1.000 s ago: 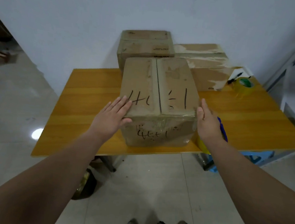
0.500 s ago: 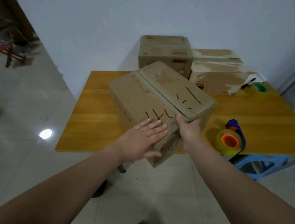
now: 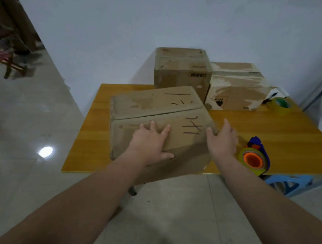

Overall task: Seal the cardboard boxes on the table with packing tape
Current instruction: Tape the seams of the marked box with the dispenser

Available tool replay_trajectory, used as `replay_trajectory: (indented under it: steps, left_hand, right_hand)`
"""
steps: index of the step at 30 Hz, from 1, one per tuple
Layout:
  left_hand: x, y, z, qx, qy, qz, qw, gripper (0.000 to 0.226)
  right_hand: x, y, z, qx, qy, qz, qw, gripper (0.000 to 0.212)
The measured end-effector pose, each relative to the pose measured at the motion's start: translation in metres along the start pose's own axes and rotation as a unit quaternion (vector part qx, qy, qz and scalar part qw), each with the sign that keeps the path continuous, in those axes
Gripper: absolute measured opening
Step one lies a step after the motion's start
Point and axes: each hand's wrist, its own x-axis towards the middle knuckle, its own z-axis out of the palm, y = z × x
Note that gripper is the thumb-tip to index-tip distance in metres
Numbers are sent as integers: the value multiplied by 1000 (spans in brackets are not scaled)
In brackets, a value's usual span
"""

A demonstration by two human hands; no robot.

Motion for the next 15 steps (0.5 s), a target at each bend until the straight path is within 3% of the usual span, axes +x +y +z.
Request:
replay_trajectory:
  steps: [2,5,7,9,12,15]
  left_hand:
    - [8,26,-18,-13,-3,-26,1000,93]
    - [13,31,-30,-36,89,58,994,83]
    - [9,13,-29,-80,75,151,982,85]
    - [0,-7,-27,-110,4,217,970,91]
    - [-7,-20,-22,-116,-37,281,952,98]
    - [-1,-6,-19,-81,-31,330,940,95]
  right_hand:
    - [-11,0,7,127,-8,50,991,78]
    - [-20,-2,25,296,-88,177,935,78]
    - [-19,-1,33,291,-113,196,930,89]
    - [-11,-2,34,306,-117,193,925,95]
    - [8,-6,34,326,-118,186,919,81]
    - [30,-7,28,250,-109,117,955,64]
